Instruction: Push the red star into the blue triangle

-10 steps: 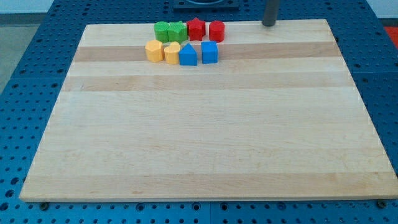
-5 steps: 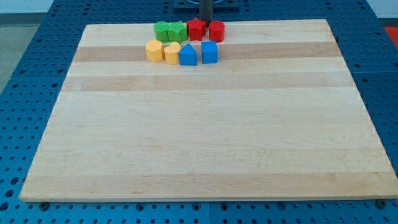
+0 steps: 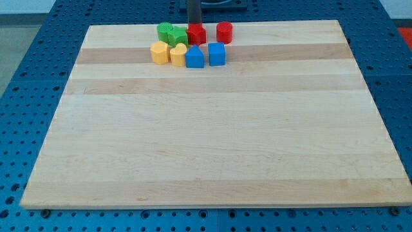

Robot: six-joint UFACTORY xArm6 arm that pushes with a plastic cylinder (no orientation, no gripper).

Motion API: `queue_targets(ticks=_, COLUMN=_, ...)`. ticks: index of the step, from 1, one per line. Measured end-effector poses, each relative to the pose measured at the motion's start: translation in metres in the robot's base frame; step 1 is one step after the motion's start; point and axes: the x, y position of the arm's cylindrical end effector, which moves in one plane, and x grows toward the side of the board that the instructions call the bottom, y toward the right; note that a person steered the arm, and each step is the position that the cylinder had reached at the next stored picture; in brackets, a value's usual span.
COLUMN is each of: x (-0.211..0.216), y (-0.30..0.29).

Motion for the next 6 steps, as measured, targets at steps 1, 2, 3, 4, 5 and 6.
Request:
queue_targets(ticks=1, x=0.002, y=0.0)
queue_targets(ticks=2, x=0.018, y=0.0)
queue_targets(ticks=3, x=0.029, y=0.0)
queue_targets(ticks=4, x=0.031, y=0.0)
queue_targets(ticks=5, x=0.033, y=0.0)
queue_targets(ticks=6, x=0.033, y=0.0)
